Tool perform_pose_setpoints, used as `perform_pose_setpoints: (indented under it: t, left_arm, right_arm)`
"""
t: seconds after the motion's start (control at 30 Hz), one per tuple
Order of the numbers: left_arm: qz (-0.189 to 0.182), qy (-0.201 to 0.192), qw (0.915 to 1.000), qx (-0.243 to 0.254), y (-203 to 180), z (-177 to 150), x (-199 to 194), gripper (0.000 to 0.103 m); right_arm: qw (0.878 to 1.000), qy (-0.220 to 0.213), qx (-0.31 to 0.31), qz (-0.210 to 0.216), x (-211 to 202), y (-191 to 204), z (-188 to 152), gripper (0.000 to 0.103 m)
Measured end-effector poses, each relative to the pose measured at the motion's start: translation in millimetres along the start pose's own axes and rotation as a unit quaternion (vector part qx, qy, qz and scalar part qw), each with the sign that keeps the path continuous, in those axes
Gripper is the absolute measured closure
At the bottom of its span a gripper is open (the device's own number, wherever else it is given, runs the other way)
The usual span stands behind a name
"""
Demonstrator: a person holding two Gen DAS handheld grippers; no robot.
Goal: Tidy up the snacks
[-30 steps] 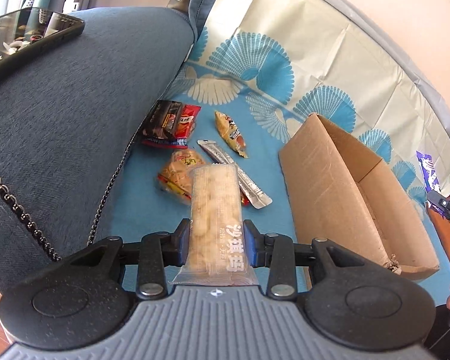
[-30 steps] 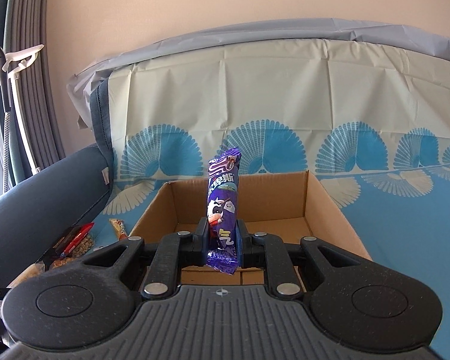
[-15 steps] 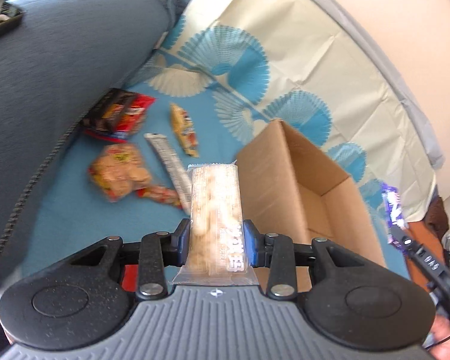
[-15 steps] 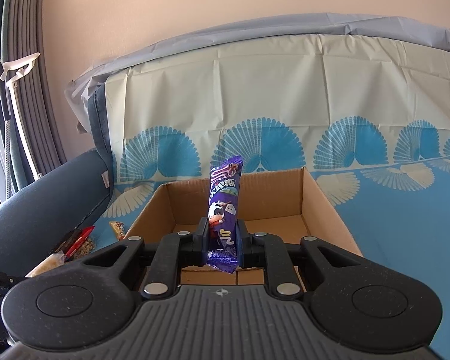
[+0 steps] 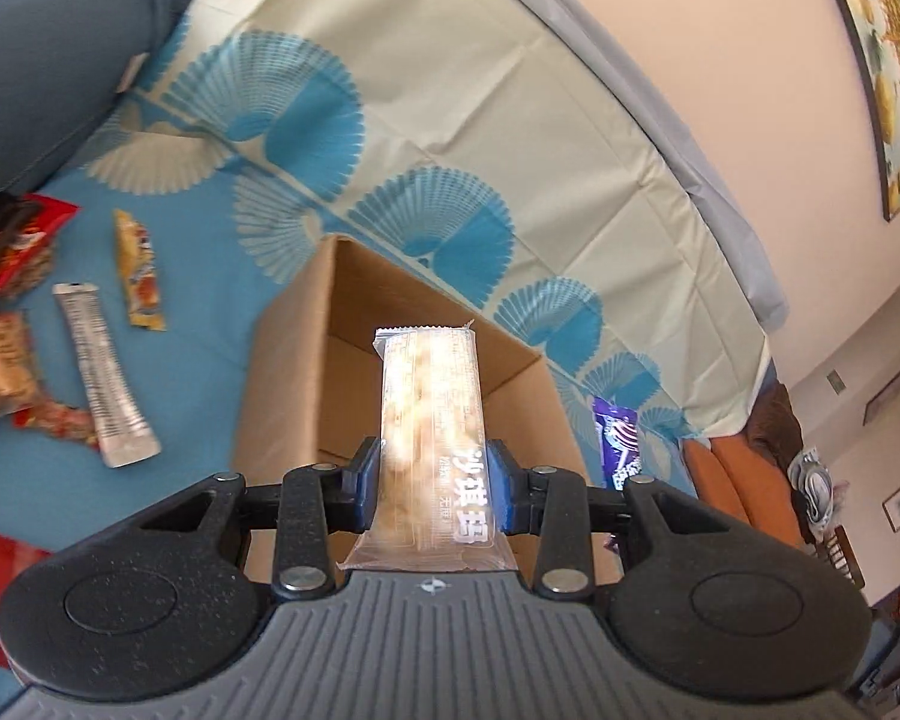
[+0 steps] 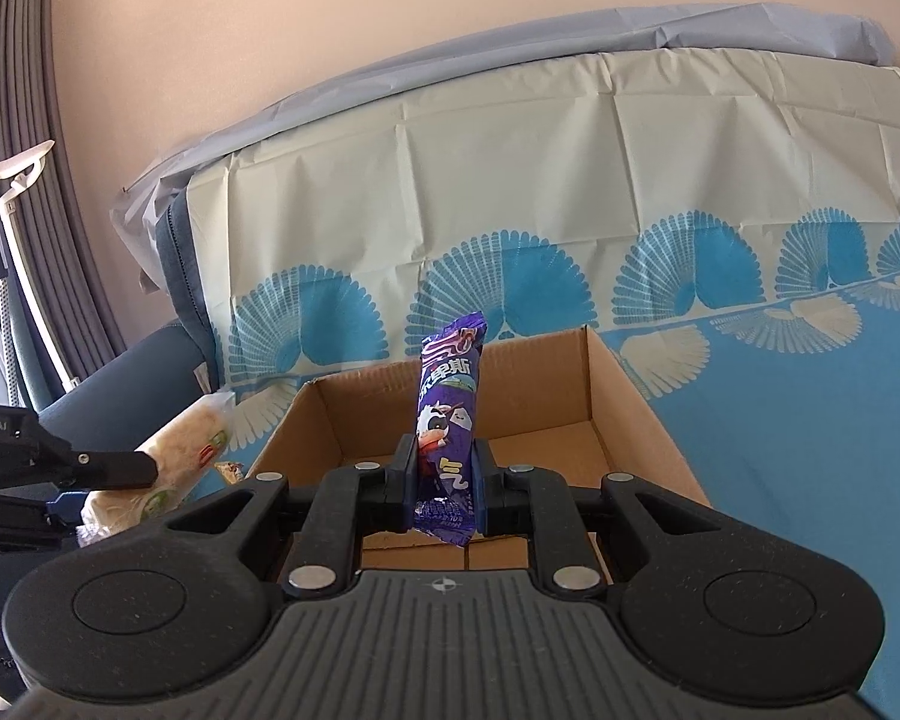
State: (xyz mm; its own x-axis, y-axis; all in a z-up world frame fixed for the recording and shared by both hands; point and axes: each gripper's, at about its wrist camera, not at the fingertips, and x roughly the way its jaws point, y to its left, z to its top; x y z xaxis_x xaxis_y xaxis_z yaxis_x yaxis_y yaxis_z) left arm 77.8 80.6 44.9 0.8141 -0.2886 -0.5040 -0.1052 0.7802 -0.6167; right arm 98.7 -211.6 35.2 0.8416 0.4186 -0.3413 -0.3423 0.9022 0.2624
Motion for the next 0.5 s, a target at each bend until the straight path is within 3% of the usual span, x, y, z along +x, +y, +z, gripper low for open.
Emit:
perform_pose_setpoints:
  t: [0.3,0.33,0.4,0.5]
  left_arm:
    - [-0.012,0.006,0.9982,0.059,-55.1,7.2,40.9,0.063]
    - [-0.002,0.002,0.9975,0.071,-59.0,7.7,43.8,0.058]
    - [0.016,0.001,0.996,0.088,-61.9,5.3,45.9,0.042]
    - [0.027,-0.017,0.9945,0.099,-52.7,-4.8,34.9,0.034]
  right_arm:
    - [1.0,0.004,0.006,-0.012,3.6,0.7,-0.3,0.081]
    - [1.0,0.007,0.005,-0.018,4.9,1.5,-0.9,0.076]
    - [1.0,0.008,0.005,-0.022,5.4,2.7,-2.0,0.055]
    - [1.0,0.006,-0.002,-0.027,4.1,6.3,-3.0,0.047]
